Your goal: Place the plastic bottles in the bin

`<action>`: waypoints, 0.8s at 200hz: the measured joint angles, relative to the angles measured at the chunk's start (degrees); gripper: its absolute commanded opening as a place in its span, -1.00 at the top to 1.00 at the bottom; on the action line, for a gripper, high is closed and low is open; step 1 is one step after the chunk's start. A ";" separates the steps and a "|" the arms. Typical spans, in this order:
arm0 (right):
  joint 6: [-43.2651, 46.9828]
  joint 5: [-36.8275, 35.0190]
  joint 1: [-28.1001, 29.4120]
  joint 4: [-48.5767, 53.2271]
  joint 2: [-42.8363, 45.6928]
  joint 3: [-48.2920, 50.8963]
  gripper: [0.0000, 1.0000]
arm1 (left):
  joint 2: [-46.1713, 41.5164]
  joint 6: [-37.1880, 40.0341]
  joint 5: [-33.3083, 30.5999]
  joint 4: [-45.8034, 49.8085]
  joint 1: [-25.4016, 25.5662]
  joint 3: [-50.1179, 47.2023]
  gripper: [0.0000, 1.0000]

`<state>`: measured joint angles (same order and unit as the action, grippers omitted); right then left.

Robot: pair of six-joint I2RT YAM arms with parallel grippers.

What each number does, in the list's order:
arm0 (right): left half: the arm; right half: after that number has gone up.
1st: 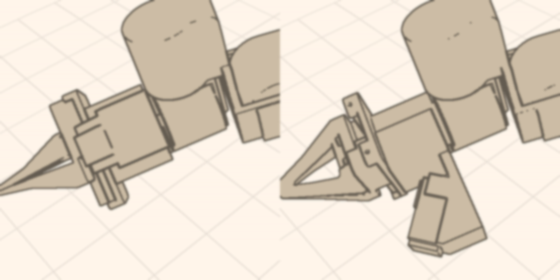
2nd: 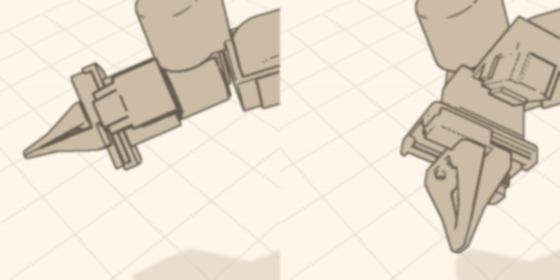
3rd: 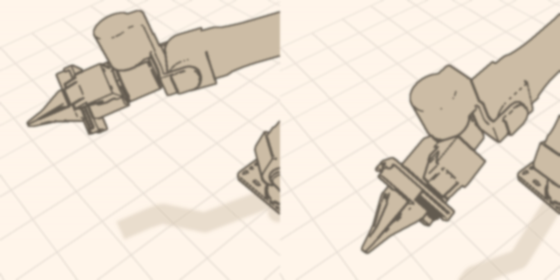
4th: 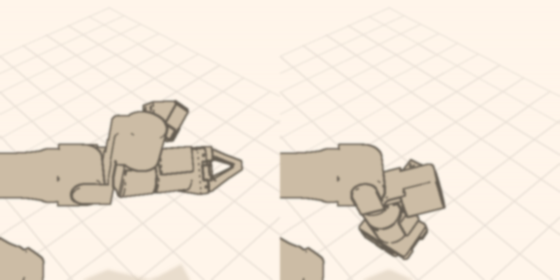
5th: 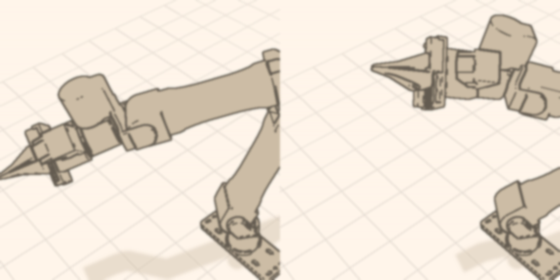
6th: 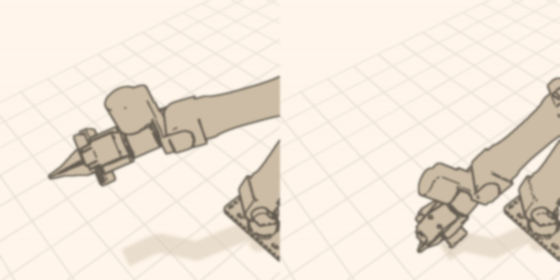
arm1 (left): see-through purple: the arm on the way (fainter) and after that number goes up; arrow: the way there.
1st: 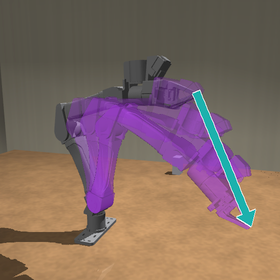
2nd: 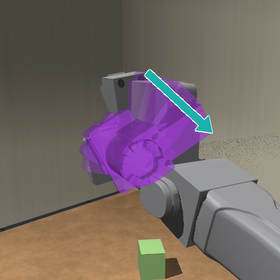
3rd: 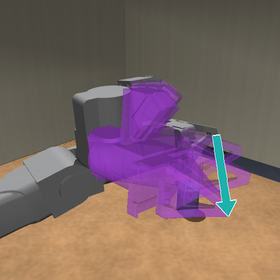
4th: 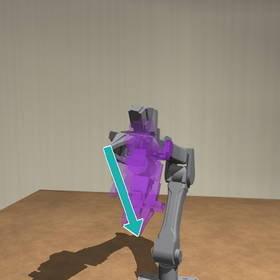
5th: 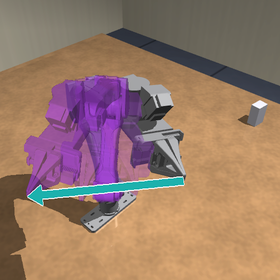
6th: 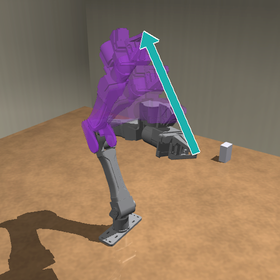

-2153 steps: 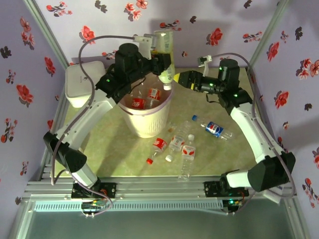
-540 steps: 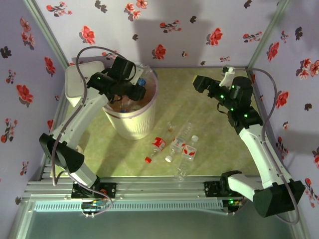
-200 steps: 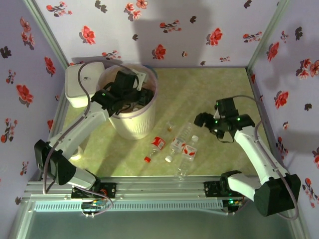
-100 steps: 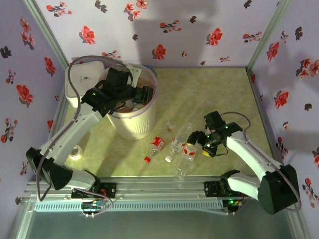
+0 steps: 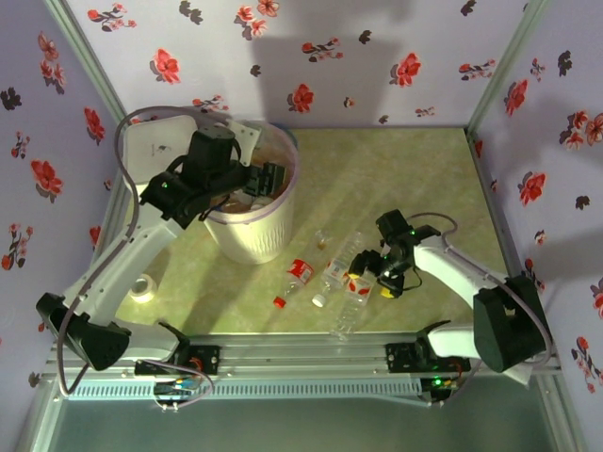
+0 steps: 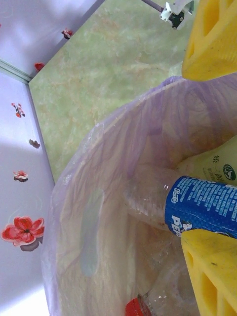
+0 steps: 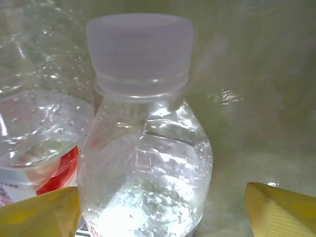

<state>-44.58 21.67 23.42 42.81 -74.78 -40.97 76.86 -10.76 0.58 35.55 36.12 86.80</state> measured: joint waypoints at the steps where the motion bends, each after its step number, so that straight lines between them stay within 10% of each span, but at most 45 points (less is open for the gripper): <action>1: 0.02 -0.02 0.00 0.00 -0.02 0.00 -0.65 | 0.00 0.02 -0.02 0.02 0.00 -0.04 -0.59; 160: 1.79 -1.75 -7.19 2.16 5.31 -1.07 0.07 | -2.45 0.63 -0.66 0.74 1.46 -0.22 -0.67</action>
<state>-42.78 19.92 16.23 44.97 -69.47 -42.04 74.41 -10.13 -0.08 36.29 37.58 86.59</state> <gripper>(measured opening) 0.492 0.819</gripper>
